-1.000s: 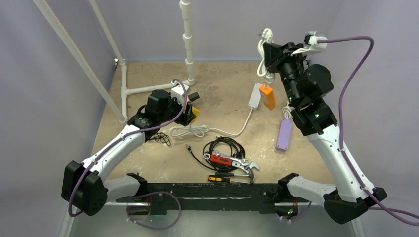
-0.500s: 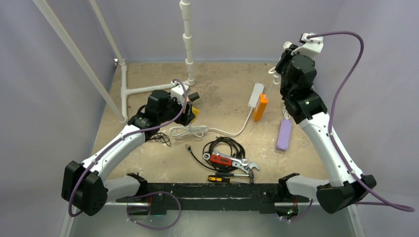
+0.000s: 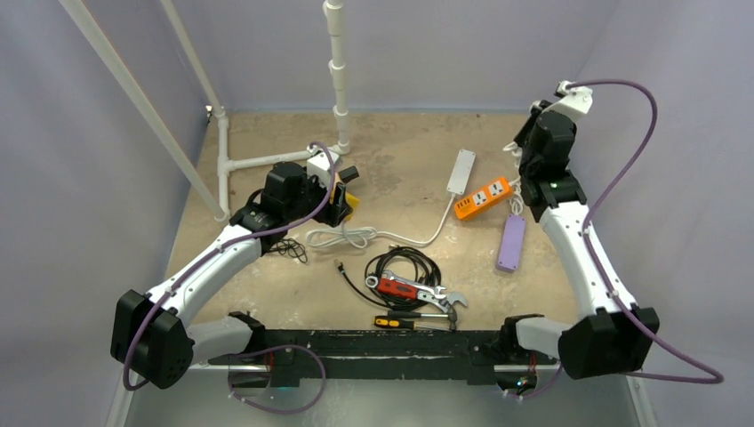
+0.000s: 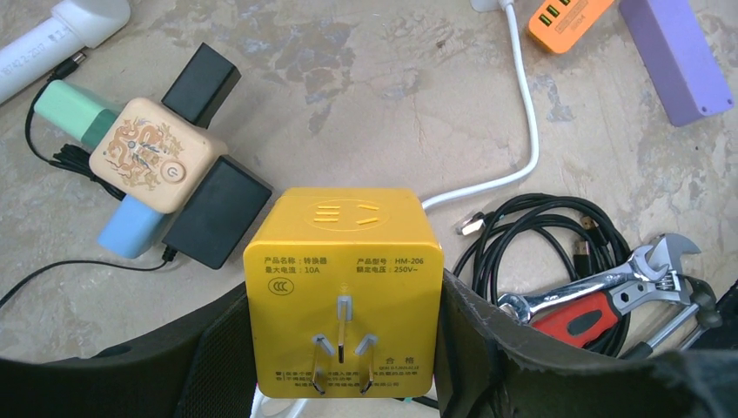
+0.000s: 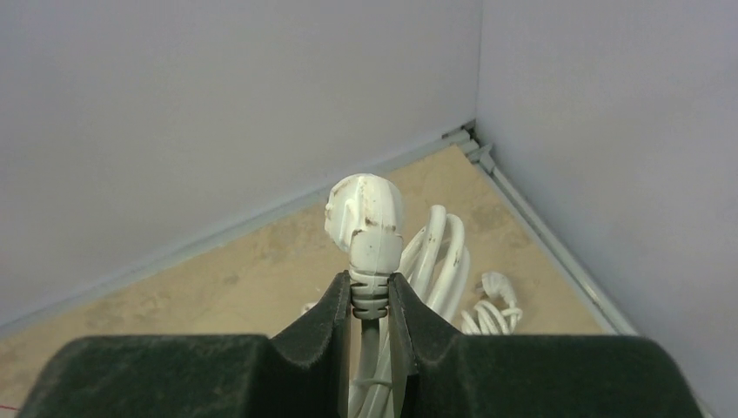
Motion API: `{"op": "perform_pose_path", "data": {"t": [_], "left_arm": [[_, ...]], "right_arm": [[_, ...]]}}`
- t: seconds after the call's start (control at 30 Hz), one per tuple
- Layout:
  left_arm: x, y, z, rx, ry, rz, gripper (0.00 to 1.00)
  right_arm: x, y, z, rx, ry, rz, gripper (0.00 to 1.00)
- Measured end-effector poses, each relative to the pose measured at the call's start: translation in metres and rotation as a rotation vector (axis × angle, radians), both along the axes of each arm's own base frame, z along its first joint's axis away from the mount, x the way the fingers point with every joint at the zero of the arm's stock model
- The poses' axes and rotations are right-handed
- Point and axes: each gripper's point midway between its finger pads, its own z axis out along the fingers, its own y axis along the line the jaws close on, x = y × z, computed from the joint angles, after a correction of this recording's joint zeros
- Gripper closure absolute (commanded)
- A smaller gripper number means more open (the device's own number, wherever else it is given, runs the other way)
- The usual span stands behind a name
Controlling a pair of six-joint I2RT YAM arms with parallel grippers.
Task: Pull the plug off the socket
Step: Place the plug at the center of the board.
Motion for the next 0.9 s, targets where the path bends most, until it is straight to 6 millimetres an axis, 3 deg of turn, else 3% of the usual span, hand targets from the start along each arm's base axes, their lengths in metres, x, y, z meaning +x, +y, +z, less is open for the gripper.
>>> {"op": "perform_pose_path", "data": {"t": [0.1, 0.2, 0.3, 0.33, 0.43, 0.47, 0.57, 0.7, 0.83, 0.9], "left_arm": [[-0.001, -0.001, 0.001, -0.015, 0.009, 0.000, 1.00], [0.000, -0.003, 0.006, -0.062, 0.021, 0.004, 1.00], [0.006, -0.007, 0.017, -0.142, 0.022, 0.016, 1.00], [0.007, -0.007, 0.021, -0.164, 0.019, 0.021, 1.00], [0.012, -0.013, 0.038, -0.251, -0.002, 0.024, 1.00], [0.012, -0.015, 0.044, -0.280, -0.012, 0.020, 1.00], [0.011, -0.022, 0.056, -0.344, -0.026, -0.014, 1.00], [0.003, -0.034, 0.067, -0.408, -0.050, -0.100, 1.00], [-0.007, -0.042, 0.074, -0.452, -0.059, -0.182, 1.00], [-0.010, -0.045, 0.081, -0.483, -0.061, -0.212, 1.00]], "right_arm": [[0.017, -0.012, -0.054, 0.023, 0.084, 0.020, 1.00], [0.031, -0.026, -0.131, 0.063, 0.232, 0.023, 1.00], [0.033, -0.036, -0.188, 0.105, 0.351, 0.026, 1.00], [0.033, -0.039, -0.198, 0.115, 0.372, 0.023, 1.00], [0.038, -0.046, -0.216, 0.149, 0.391, 0.030, 0.98], [0.040, -0.048, -0.219, 0.159, 0.388, 0.032, 0.92], [0.047, -0.052, -0.227, 0.185, 0.381, 0.043, 0.50], [0.053, -0.051, -0.240, 0.217, 0.384, 0.057, 0.22], [0.051, -0.047, -0.236, 0.225, 0.371, 0.075, 0.16], [0.048, -0.045, -0.223, 0.223, 0.343, 0.084, 0.15]]}}
